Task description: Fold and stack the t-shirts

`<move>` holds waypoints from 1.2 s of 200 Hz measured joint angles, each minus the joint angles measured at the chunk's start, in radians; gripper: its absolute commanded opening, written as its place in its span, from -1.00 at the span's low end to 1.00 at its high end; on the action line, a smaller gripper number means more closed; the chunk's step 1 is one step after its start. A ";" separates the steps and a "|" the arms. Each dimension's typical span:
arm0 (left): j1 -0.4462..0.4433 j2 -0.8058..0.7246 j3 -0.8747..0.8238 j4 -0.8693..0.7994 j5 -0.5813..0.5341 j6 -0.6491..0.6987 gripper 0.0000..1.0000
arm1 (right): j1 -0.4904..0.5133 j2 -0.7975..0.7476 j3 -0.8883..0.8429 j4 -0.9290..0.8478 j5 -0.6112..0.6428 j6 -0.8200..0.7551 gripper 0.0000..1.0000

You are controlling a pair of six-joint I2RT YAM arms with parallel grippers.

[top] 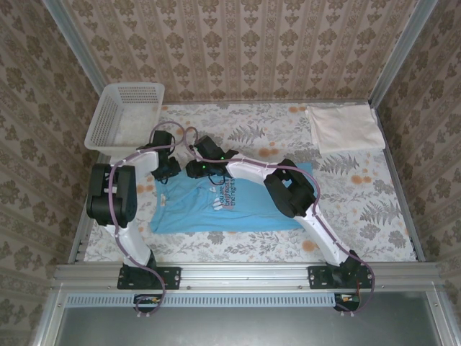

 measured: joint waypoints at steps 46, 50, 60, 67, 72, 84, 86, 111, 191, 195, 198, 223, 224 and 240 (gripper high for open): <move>0.000 0.002 0.003 -0.002 0.000 0.000 -0.55 | 0.005 0.000 0.011 -0.033 0.031 -0.029 -0.49; 0.000 0.002 0.003 -0.002 0.000 0.000 -0.55 | 0.006 0.000 0.014 -0.039 0.032 -0.031 -0.52; 0.000 0.002 0.004 -0.002 0.000 0.000 -0.55 | 0.008 0.000 0.021 -0.047 0.037 -0.036 -0.58; 0.000 0.002 0.004 -0.002 0.000 0.000 -0.55 | 0.009 0.000 0.027 -0.051 0.040 -0.040 -0.62; 0.000 0.002 0.004 -0.002 0.000 0.000 -0.55 | 0.010 0.001 0.031 -0.054 0.042 -0.046 -0.65; 0.000 0.003 0.004 -0.003 0.000 0.000 -0.56 | 0.011 0.002 0.040 -0.062 0.046 -0.053 -0.75; 0.000 0.003 0.004 -0.003 0.000 0.000 -0.55 | 0.011 0.002 0.042 -0.063 0.047 -0.055 -0.76; 0.000 0.004 0.005 -0.003 0.000 0.000 -0.55 | 0.014 0.005 0.050 -0.073 0.050 -0.060 -0.86; 0.000 0.005 0.006 -0.004 0.000 0.000 -0.55 | 0.017 0.010 0.066 -0.112 0.067 -0.078 -0.20; 0.000 0.005 0.006 -0.004 0.000 0.000 -0.55 | 0.018 0.013 0.072 -0.116 0.068 -0.078 -0.20; 0.000 0.005 0.006 -0.004 0.000 0.000 -0.55 | 0.018 0.015 0.076 -0.119 0.071 -0.079 -0.20; 0.000 0.005 0.007 -0.004 0.000 0.000 -0.55 | 0.023 0.034 0.117 -0.143 0.079 -0.082 -0.22; 0.000 0.005 0.007 -0.004 0.000 0.000 -0.55 | 0.023 0.035 0.119 -0.143 0.080 -0.082 -0.22; 0.000 0.005 0.007 -0.004 0.000 0.000 -0.55 | 0.027 0.050 0.145 -0.161 0.082 -0.085 -0.30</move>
